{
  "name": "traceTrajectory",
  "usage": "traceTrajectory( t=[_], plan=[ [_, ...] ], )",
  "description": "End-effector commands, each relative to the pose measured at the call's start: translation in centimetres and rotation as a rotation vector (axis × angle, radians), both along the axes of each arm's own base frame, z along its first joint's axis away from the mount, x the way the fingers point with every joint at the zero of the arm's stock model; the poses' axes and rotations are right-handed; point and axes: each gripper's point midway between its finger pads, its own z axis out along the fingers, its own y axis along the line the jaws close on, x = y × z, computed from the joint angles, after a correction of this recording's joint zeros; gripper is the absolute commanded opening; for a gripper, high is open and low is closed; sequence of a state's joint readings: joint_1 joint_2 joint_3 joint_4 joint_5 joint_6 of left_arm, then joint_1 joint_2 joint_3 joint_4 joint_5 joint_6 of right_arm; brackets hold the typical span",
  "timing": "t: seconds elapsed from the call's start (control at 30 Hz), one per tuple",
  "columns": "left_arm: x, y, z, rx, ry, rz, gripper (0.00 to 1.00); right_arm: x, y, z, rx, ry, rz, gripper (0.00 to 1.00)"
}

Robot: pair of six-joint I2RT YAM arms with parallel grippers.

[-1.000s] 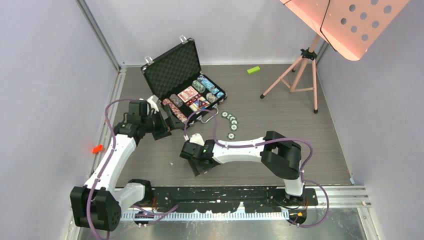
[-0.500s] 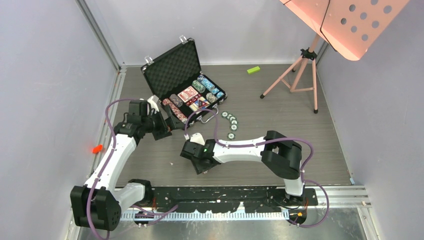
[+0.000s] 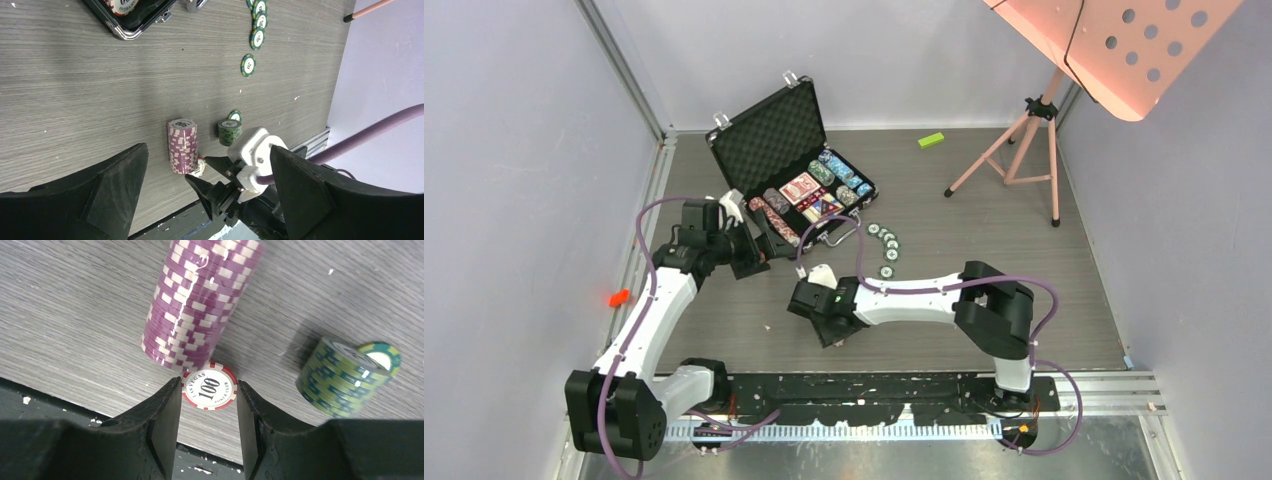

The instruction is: Pack up texas hold em set

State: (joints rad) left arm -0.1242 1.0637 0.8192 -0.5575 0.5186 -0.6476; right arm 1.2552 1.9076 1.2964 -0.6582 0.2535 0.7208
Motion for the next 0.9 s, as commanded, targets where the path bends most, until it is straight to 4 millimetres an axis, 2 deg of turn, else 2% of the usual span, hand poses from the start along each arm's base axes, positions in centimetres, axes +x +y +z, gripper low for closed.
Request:
traceTrajectory(
  t=[0.0,0.27,0.63,0.87],
  plan=[
    [0.3,-0.6,0.8,-0.041,-0.032,-0.029,0.96,0.9,-0.1,4.1,0.064,-0.063,-0.023,0.46],
    [-0.2,-1.6,1.3,-0.092,-0.004,-0.081,0.95,1.5,-0.8,6.6,0.116,-0.082,-0.043,0.46],
    [-0.9,-4.7,3.1,-0.33,0.088,-0.23,0.89,2.6,-1.5,11.6,0.25,-0.104,-0.04,0.46],
    [-1.7,-6.4,2.6,-0.405,0.181,-0.303,0.82,3.7,-1.8,13.5,0.315,-0.108,-0.029,0.45]
  ],
)
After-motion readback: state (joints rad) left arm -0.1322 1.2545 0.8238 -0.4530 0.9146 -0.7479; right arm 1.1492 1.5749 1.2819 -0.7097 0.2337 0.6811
